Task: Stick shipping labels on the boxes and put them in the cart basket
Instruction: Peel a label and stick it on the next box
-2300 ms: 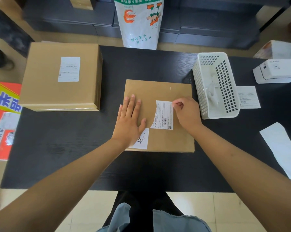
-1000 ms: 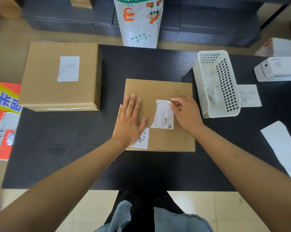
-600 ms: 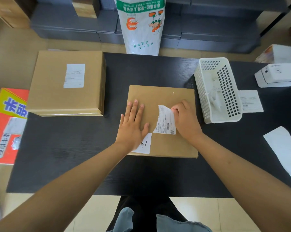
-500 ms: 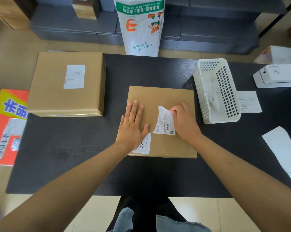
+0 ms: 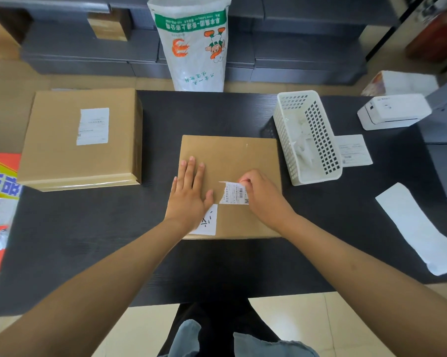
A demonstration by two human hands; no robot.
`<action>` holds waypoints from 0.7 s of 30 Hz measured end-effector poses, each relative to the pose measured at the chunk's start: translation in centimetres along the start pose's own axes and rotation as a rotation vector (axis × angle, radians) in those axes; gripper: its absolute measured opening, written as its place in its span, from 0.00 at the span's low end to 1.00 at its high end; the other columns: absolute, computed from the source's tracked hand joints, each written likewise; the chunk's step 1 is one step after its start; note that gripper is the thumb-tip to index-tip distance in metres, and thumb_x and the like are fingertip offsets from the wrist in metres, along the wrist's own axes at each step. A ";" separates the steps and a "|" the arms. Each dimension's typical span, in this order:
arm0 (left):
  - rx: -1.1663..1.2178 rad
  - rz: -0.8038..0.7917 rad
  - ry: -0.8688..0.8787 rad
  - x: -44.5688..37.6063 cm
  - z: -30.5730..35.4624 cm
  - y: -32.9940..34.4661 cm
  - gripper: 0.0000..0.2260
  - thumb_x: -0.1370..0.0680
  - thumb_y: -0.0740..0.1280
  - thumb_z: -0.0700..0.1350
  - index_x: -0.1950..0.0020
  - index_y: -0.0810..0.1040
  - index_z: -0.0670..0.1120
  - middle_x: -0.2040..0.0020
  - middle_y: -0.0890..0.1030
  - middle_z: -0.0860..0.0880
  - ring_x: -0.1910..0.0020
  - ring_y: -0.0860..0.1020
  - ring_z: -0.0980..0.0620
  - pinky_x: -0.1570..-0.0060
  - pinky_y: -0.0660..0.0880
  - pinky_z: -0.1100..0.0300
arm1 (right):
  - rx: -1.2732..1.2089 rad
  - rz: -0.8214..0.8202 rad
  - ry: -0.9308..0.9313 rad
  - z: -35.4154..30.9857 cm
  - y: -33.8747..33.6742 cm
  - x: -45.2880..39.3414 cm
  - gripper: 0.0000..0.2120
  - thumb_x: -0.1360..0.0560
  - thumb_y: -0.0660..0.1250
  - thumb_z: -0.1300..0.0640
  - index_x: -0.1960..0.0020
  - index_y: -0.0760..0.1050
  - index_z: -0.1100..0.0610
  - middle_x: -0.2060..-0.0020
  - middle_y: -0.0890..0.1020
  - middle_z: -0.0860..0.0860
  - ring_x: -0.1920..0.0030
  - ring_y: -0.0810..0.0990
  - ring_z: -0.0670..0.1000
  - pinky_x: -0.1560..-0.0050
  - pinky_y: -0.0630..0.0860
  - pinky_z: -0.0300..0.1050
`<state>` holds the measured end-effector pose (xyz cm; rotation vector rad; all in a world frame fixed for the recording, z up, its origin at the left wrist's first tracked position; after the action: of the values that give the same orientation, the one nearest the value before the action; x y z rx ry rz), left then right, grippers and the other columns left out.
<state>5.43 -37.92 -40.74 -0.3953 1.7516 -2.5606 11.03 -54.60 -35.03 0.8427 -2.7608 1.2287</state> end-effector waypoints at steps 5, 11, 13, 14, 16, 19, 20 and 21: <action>-0.014 -0.001 0.000 0.1 0.3 -0.1 0.31 0.18 0.49 0.57 0.22 0.39 0.49 0.22 0.36 0.49 0.24 0.34 0.49 0.24 0.44 0.49 | -0.094 0.025 -0.004 -0.3 -1.1 1.6 0.07 0.19 0.54 0.57 0.53 0.68 0.50 0.56 0.74 0.44 0.54 0.74 0.42 0.57 0.72 0.37; -0.027 -0.005 0.004 0.1 0.3 -0.2 0.30 0.18 0.50 0.56 0.22 0.39 0.49 0.22 0.37 0.49 0.23 0.35 0.49 0.24 0.44 0.48 | -0.182 0.181 -0.042 -0.6 -2.1 2.7 0.05 0.19 0.56 0.60 0.52 0.69 0.53 0.54 0.75 0.46 0.54 0.75 0.46 0.55 0.72 0.38; -0.041 -0.005 0.005 0.1 0.4 -0.2 0.30 0.18 0.50 0.56 0.22 0.39 0.49 0.22 0.37 0.49 0.24 0.35 0.49 0.24 0.43 0.48 | -0.210 0.221 -0.056 -0.6 -1.9 3.2 0.05 0.19 0.56 0.61 0.52 0.69 0.54 0.56 0.74 0.45 0.55 0.75 0.45 0.54 0.71 0.34; -0.046 -0.005 0.004 0.1 0.4 -0.1 0.30 0.18 0.50 0.56 0.22 0.38 0.49 0.22 0.37 0.49 0.24 0.35 0.49 0.25 0.42 0.48 | -0.233 0.270 -0.063 -0.8 -2.2 3.4 0.05 0.19 0.56 0.61 0.52 0.68 0.54 0.57 0.73 0.44 0.55 0.74 0.43 0.55 0.70 0.31; -0.051 -0.005 0.000 0.1 0.4 -0.1 0.30 0.18 0.50 0.56 0.22 0.38 0.49 0.22 0.37 0.49 0.23 0.35 0.48 0.25 0.41 0.49 | -0.301 0.470 -0.066 -1.0 -4.1 3.2 0.04 0.20 0.56 0.60 0.53 0.67 0.56 0.59 0.72 0.42 0.58 0.72 0.37 0.56 0.67 0.27; -0.049 -0.005 0.002 0.1 0.5 -0.1 0.30 0.18 0.50 0.56 0.22 0.39 0.48 0.22 0.38 0.48 0.23 0.36 0.47 0.25 0.42 0.49 | -0.292 0.641 -0.068 -1.2 -8.2 1.0 0.04 0.20 0.57 0.60 0.52 0.69 0.55 0.58 0.75 0.45 0.58 0.72 0.35 0.55 0.66 0.25; -0.046 -0.001 0.003 0.1 0.5 -0.1 0.30 0.18 0.51 0.56 0.22 0.40 0.48 0.21 0.38 0.48 0.23 0.36 0.47 0.25 0.42 0.48 | -0.247 0.623 -0.073 -1.3 -9.0 0.2 0.03 0.20 0.59 0.60 0.52 0.71 0.55 0.56 0.76 0.47 0.57 0.72 0.36 0.55 0.66 0.25; -0.047 0.001 0.004 0.1 0.5 -0.1 0.30 0.18 0.51 0.55 0.22 0.40 0.48 0.21 0.38 0.48 0.23 0.37 0.47 0.25 0.43 0.48 | -0.204 0.597 -0.074 -1.1 -9.4 -0.4 0.03 0.21 0.61 0.60 0.52 0.73 0.56 0.54 0.77 0.47 0.56 0.72 0.38 0.53 0.65 0.24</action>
<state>5.49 -38.35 -40.41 -0.3907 1.8154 -2.5260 15.60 -58.83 -27.91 0.0373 -3.2464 0.9347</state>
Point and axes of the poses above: each hand's wrist, its own x-axis away from the middle knuckle, its own y-axis out of the palm, z = x × y, the point moved 6 cm from there along -x, towards the middle knuckle
